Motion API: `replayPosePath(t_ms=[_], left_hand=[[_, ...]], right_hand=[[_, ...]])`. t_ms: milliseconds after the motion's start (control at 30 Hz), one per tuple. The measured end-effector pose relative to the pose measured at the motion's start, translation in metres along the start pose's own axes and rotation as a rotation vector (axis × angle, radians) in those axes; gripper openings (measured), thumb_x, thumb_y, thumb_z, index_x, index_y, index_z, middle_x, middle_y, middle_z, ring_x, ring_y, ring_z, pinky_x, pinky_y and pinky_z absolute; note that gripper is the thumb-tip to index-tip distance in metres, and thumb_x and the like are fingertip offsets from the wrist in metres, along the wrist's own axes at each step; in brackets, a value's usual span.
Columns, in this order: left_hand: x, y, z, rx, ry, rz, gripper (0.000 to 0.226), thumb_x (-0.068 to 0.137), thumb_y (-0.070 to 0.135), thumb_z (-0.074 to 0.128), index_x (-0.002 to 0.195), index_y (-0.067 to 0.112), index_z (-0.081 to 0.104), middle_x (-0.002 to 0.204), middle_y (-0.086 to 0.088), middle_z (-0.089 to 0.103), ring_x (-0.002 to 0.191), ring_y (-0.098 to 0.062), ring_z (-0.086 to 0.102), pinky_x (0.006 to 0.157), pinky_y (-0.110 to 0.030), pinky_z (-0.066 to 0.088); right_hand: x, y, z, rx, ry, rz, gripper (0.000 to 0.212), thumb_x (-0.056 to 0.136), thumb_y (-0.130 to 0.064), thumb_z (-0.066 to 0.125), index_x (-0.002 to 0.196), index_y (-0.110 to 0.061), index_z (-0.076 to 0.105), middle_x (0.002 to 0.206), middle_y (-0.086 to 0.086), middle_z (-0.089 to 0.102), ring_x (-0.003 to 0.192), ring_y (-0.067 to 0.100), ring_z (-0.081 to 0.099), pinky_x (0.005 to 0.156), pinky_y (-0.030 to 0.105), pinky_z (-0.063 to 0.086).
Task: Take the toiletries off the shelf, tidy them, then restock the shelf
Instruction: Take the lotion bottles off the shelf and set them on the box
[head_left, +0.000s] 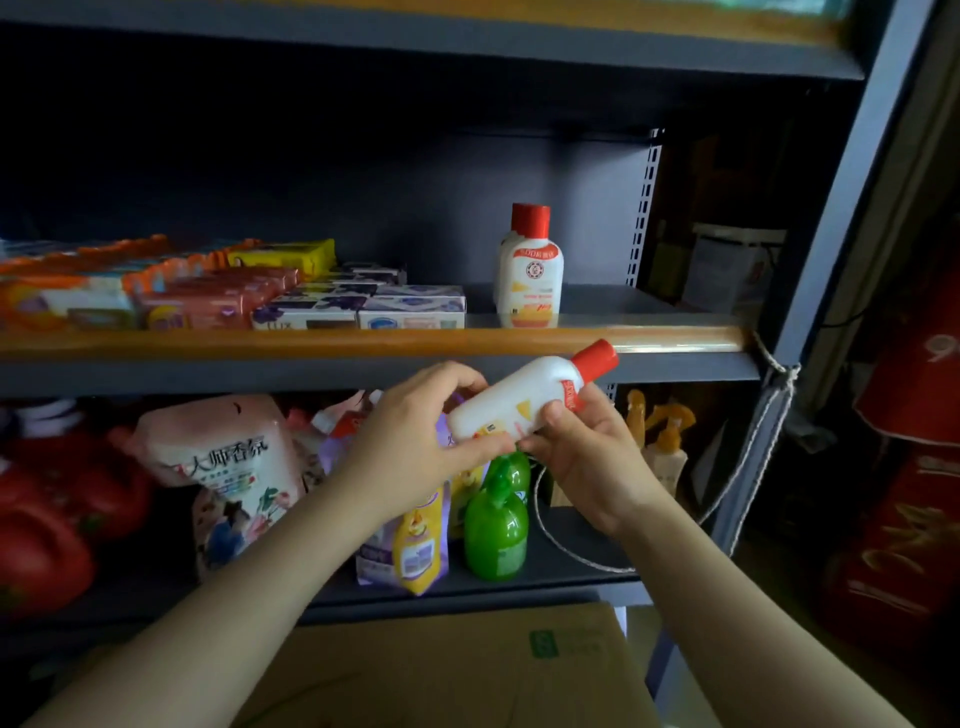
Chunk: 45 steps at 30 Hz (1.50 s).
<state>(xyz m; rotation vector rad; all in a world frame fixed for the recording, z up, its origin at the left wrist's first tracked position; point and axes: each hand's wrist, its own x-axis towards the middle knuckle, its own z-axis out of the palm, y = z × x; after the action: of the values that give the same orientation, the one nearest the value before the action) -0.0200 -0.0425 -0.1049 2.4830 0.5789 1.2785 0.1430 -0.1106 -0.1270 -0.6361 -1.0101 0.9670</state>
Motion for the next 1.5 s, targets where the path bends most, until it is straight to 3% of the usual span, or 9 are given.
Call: replayPosePath(t_ms=[100, 267, 400, 567, 700, 933, 1100, 1233, 1500], left_hand=[[-0.011, -0.002, 0.011, -0.084, -0.005, -0.066, 0.031, 0.073, 0.025, 0.076, 0.098, 0.025, 0.057, 0.084, 0.022, 0.055, 0.084, 0.021, 0.050, 0.070, 0.000, 0.037], [-0.025, -0.005, 0.031, -1.015, -0.066, -0.585, 0.030, 0.073, 0.026, 0.058, 0.101, 0.015, 0.059, 0.086, 0.002, 0.071, 0.080, -0.010, 0.068, 0.066, -0.023, 0.055], [-0.036, -0.004, 0.044, -1.341, -0.117, -0.725, 0.033, 0.077, 0.024, 0.052, 0.105, 0.009, 0.059, 0.088, -0.005, 0.071, 0.075, -0.015, 0.069, 0.060, -0.028, 0.055], [-0.042, -0.005, 0.052, -1.090, -0.190, -0.625, 0.031, 0.081, 0.026, 0.062, 0.109, 0.015, 0.058, 0.099, -0.003, 0.065, 0.085, -0.012, 0.064, 0.076, -0.028, 0.052], [-0.052, -0.005, 0.062, -0.951, -0.281, -0.571, 0.053, 0.063, 0.045, 0.075, 0.105, 0.017, 0.061, 0.098, -0.001, 0.070, 0.092, -0.019, 0.064, 0.086, -0.025, 0.050], [-0.076, -0.011, 0.086, -1.134, -0.151, -0.731, 0.033, 0.078, 0.031, 0.053, 0.106, 0.013, 0.058, 0.100, -0.002, 0.072, 0.098, -0.016, 0.066, 0.079, -0.028, 0.054], [-0.082, -0.012, 0.092, -1.387, -0.136, -0.897, 0.037, 0.079, 0.028, 0.050, 0.108, 0.006, 0.059, 0.097, -0.014, 0.069, 0.081, -0.023, 0.068, 0.068, -0.037, 0.057], [-0.083, -0.008, 0.090, -1.485, -0.212, -0.937, 0.034, 0.084, 0.029, 0.046, 0.104, 0.008, 0.062, 0.083, -0.019, 0.069, 0.053, -0.023, 0.061, 0.053, -0.028, 0.051], [-0.090, -0.003, 0.094, -1.501, -0.404, -1.059, 0.045, 0.081, 0.037, 0.042, 0.112, 0.007, 0.056, 0.091, -0.018, 0.070, 0.062, -0.022, 0.066, 0.057, -0.026, 0.053]], right_hand=[[-0.003, -0.001, -0.001, -0.071, 0.001, 0.032, 0.031, 0.075, -0.015, 0.059, 0.105, -0.011, 0.057, 0.090, 0.007, 0.065, 0.076, 0.015, 0.065, 0.060, 0.022, 0.053], [-0.004, -0.019, -0.006, -0.312, 0.023, 0.011, 0.028, 0.079, -0.036, 0.055, 0.099, -0.020, 0.067, 0.090, 0.000, 0.072, 0.084, 0.013, 0.066, 0.072, 0.028, 0.054], [-0.005, -0.029, -0.013, -0.366, -0.027, 0.033, 0.030, 0.080, -0.036, 0.054, 0.103, -0.021, 0.068, 0.100, 0.005, 0.071, 0.091, 0.017, 0.064, 0.081, 0.035, 0.052], [-0.007, -0.027, -0.015, -0.397, 0.004, 0.045, 0.028, 0.076, -0.027, 0.060, 0.097, -0.009, 0.063, 0.089, 0.019, 0.060, 0.079, 0.027, 0.052, 0.071, 0.038, 0.043], [-0.004, -0.020, -0.013, -0.548, 0.067, -0.008, 0.012, 0.078, -0.019, 0.069, 0.078, -0.010, 0.060, 0.056, -0.008, 0.057, 0.049, 0.001, 0.048, 0.049, 0.014, 0.038], [-0.004, -0.004, -0.017, -0.944, 0.144, -0.021, 0.037, 0.066, -0.035, 0.080, 0.075, -0.007, 0.058, 0.070, 0.006, 0.063, 0.063, 0.013, 0.056, 0.058, 0.034, 0.048], [-0.004, 0.003, -0.029, -0.640, 0.054, 0.195, 0.014, 0.081, -0.020, 0.069, 0.079, -0.010, 0.061, 0.060, 0.001, 0.061, 0.055, 0.008, 0.053, 0.052, 0.021, 0.041], [-0.006, 0.013, -0.044, -0.481, 0.062, 0.341, 0.009, 0.087, -0.017, 0.060, 0.088, -0.009, 0.063, 0.077, 0.011, 0.066, 0.072, 0.025, 0.048, 0.066, 0.037, 0.039], [-0.013, 0.047, -0.070, -0.348, 0.222, 0.597, 0.022, 0.088, -0.027, 0.061, 0.079, -0.008, 0.054, 0.051, 0.000, 0.038, 0.041, 0.007, 0.032, 0.037, 0.018, 0.022]])
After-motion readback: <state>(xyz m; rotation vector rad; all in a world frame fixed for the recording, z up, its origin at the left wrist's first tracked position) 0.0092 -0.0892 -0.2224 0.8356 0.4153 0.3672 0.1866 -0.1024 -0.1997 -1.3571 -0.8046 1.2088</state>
